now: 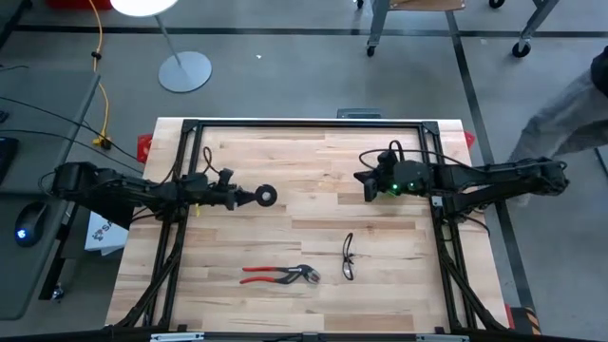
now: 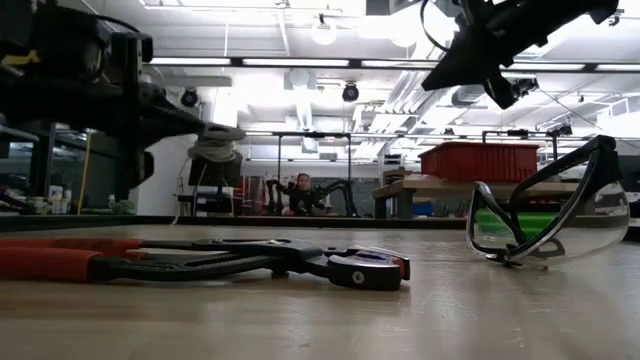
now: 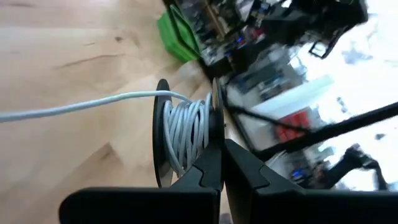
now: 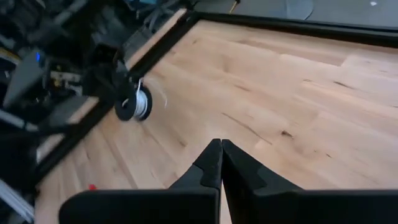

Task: Coil cords
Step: Coil the wire into the spool

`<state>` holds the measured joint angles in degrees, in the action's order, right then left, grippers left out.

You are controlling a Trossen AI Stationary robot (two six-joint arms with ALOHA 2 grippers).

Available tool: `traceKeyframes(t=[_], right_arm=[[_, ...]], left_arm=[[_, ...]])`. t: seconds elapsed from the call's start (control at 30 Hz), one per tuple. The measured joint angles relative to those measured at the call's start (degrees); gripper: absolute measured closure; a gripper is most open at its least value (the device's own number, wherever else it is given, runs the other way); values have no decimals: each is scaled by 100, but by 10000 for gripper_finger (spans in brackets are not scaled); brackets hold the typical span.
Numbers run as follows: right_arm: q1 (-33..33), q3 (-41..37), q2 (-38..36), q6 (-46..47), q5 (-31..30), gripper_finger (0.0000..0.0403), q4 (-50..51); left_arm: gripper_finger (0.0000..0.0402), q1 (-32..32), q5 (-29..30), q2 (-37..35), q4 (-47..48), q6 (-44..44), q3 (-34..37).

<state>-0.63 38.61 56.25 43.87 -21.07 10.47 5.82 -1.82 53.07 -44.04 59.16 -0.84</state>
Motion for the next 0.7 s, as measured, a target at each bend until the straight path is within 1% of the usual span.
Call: traceKeyframes(t=[0.1, 0.17, 0.27, 0.33, 0.47, 0.57, 0.7], right_arm=[[-100, -9, 2, -272, 3, 403, 130], [-96, -9, 2, -412, 23, 403, 320], [0, -9, 2, -673, 171, 403, 505], [75, -9, 2, -894, 396, 403, 509], [200, -9, 2, -1176, 690, 403, 475], [277, -9, 2, -1318, 970, 403, 473], [296, -9, -44, -1428, 1079, 403, 473]], left_arm=[[402, -2, 17, 18, 423, -464, -39], [402, 0, 205, 40, 638, -715, -44], [401, 0, 584, 131, 782, -831, 12], [402, 4, 649, 229, 794, -823, 18], [402, -18, 648, 484, 707, -77, 11], [402, -92, 691, 744, 330, 425, 12], [401, -158, 772, 1198, 222, 795, -91]])
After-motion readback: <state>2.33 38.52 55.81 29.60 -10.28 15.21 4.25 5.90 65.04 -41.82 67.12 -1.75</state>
